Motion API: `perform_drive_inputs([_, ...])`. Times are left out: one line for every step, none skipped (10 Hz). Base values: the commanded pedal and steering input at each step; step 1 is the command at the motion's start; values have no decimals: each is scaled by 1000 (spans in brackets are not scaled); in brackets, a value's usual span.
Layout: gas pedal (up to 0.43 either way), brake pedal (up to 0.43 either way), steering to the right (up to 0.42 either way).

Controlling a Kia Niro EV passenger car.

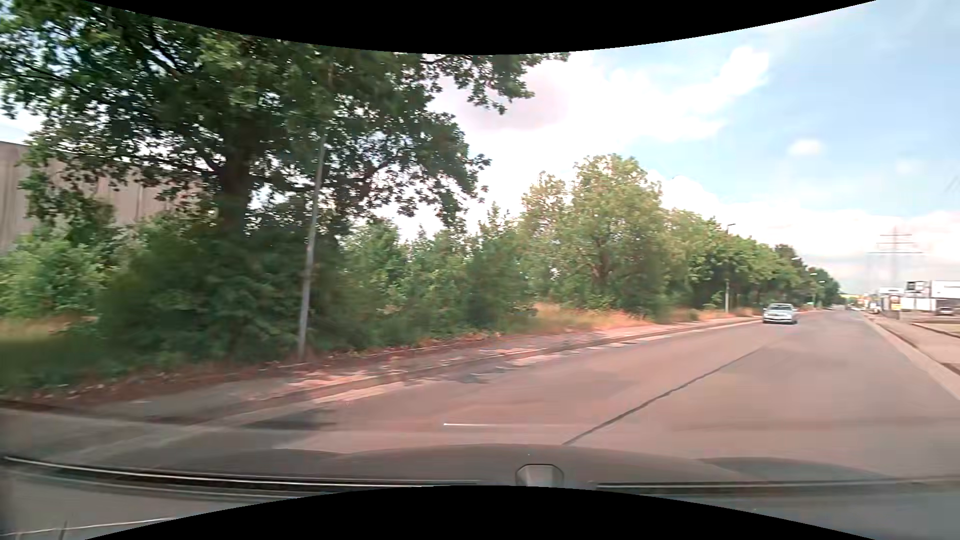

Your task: Follow the waypoints while adhering to traffic rules and regulations

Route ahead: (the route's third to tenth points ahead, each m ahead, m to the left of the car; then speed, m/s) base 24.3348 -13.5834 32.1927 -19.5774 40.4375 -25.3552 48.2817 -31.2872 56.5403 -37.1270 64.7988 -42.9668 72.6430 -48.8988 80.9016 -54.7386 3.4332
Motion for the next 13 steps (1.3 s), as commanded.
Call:
perform_drive_inputs([248,0,718])
perform_drive_inputs([248,0,683])
perform_drive_inputs([268,0,629])
perform_drive_inputs([299,0,572])
perform_drive_inputs([311,0,534])
perform_drive_inputs([319,0,469])
perform_drive_inputs([319,0,411])
perform_drive_inputs([319,0,357])
perform_drive_inputs([319,0,288])
perform_drive_inputs([319,0,226])
perform_drive_inputs([331,0,177])
perform_drive_inputs([358,0,147])
perform_drive_inputs([358,0,114])
